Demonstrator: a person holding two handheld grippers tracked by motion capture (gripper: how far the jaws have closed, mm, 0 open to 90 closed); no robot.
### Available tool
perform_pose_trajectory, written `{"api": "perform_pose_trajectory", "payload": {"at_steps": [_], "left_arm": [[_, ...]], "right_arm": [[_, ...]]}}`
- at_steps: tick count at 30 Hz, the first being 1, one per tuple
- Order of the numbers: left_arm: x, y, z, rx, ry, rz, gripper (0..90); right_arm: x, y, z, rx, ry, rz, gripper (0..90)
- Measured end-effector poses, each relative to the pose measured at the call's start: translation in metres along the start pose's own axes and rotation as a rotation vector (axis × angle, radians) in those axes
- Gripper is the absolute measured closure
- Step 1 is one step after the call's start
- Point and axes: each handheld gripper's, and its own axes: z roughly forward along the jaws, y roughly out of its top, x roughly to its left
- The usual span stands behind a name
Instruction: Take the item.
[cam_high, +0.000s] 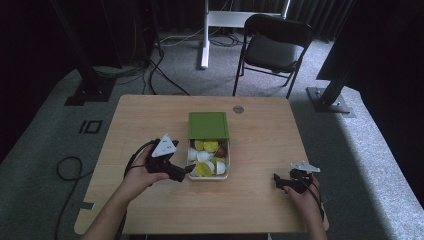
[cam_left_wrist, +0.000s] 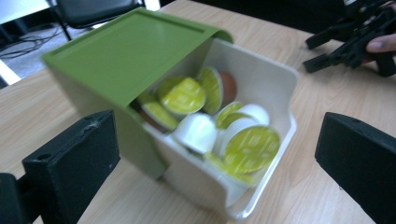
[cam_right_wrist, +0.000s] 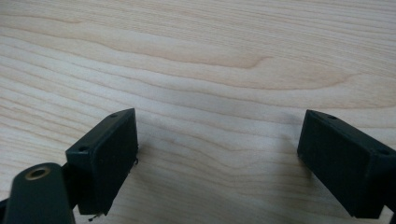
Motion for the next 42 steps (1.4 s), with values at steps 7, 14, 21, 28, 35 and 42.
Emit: {"api": "perform_pose_trajectory", "payload": {"at_steps": [7,14,21,28,35,42], "left_arm": [[-0.009,0.009,0.012,-0.001,-0.039,0.029,0.8],[-0.023,0.017,0.031,0.011,-0.104,0.064,0.9],[-0.03,0.018,0.047,0.053,-0.118,0.09,0.8],[-0.033,0.012,0.061,0.119,-0.131,0.103,5.7],[-0.031,0.008,0.073,0.177,-0.105,0.105,13.7],[-0.03,0.003,0.081,0.217,-0.103,0.127,15.7]], "right_arm": [[0.0,0.0,0.0,0.0,0.0,0.0,12.0],[0.0,0.0,0.0,0.0,0.0,0.0,12.0],[0.0,0.0,0.0,0.0,0.0,0.0,12.0],[0.0,0.0,0.0,0.0,0.0,0.0,12.0],[0.0,0.0,0.0,0.0,0.0,0.0,12.0],[0.0,0.0,0.0,0.0,0.0,0.0,12.0]]}}
